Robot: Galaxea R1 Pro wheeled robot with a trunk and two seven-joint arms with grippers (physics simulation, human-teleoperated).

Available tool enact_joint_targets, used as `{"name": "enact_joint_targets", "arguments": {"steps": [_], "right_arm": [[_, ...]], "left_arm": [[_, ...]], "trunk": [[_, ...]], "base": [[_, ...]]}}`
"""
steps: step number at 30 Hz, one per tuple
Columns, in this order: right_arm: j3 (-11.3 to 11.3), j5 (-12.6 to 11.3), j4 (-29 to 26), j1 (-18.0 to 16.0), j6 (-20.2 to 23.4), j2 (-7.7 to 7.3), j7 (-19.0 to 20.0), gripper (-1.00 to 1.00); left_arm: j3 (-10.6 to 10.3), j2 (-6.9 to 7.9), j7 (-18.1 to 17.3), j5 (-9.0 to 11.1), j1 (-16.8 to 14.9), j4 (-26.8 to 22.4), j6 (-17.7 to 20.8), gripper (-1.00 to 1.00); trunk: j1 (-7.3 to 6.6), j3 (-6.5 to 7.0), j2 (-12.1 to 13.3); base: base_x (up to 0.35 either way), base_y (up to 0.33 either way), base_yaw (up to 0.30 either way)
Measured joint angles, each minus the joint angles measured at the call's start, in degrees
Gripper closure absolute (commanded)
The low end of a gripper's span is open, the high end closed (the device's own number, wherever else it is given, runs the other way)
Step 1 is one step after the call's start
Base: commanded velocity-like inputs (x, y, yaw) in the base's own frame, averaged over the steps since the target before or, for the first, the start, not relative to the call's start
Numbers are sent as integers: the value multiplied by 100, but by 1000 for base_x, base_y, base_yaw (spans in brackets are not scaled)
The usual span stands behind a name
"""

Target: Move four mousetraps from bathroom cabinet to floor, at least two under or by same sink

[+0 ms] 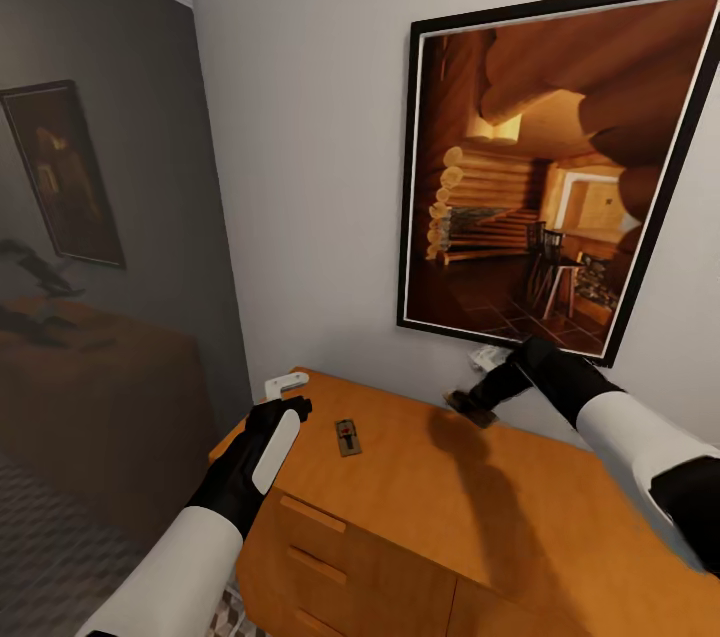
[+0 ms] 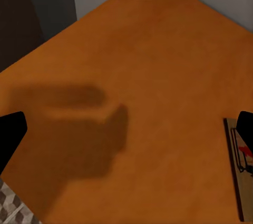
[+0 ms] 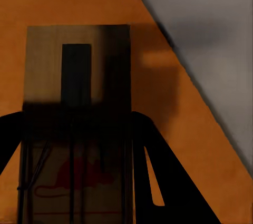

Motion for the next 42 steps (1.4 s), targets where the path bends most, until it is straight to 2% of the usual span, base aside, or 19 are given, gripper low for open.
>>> {"name": "enact_joint_targets", "arguments": {"steps": [1, 3, 5, 9, 13, 17, 27, 42], "right_arm": [[124, 3, 8, 1, -289, -115, 295, 100], [238, 8, 25, 2, -586, -239, 595, 100], [306, 27, 39, 2, -757, -305, 765, 100], [517, 104, 47, 14, -899, -339, 997, 100], [1083, 140, 36, 26, -955, -339, 1433, 100], [1281, 143, 21, 28, -955, -327, 1608, 100], [1346, 143, 4, 29, -906, -312, 1668, 100], [1306, 137, -6, 29, -893, -311, 1676, 100]], "left_arm": [[1, 0, 0, 0, -1, 0, 0, -100], [1, 0, 0, 0, 3, 1, 0, -100], [1, 0, 0, 0, 0, 0, 0, -100], [1, 0, 0, 0, 1, 3, 0, -100], [1, 0, 0, 0, 3, 4, 0, -100], [1, 0, 0, 0, 1, 5, 0, -100], [-4, 0, 0, 0, 1, 3, 0, -100], [-6, 0, 3, -1, 1, 5, 0, -100]], "trunk": [[0, 0, 0], [0, 0, 0], [0, 0, 0], [0, 0, 0], [0, 0, 0], [0, 0, 0], [0, 0, 0], [-1, 0, 0]], "base": [[0, 0, 0], [0, 0, 0], [0, 0, 0], [0, 0, 0], [0, 0, 0], [0, 0, 0], [0, 0, 0], [11, -21, 0]]}}
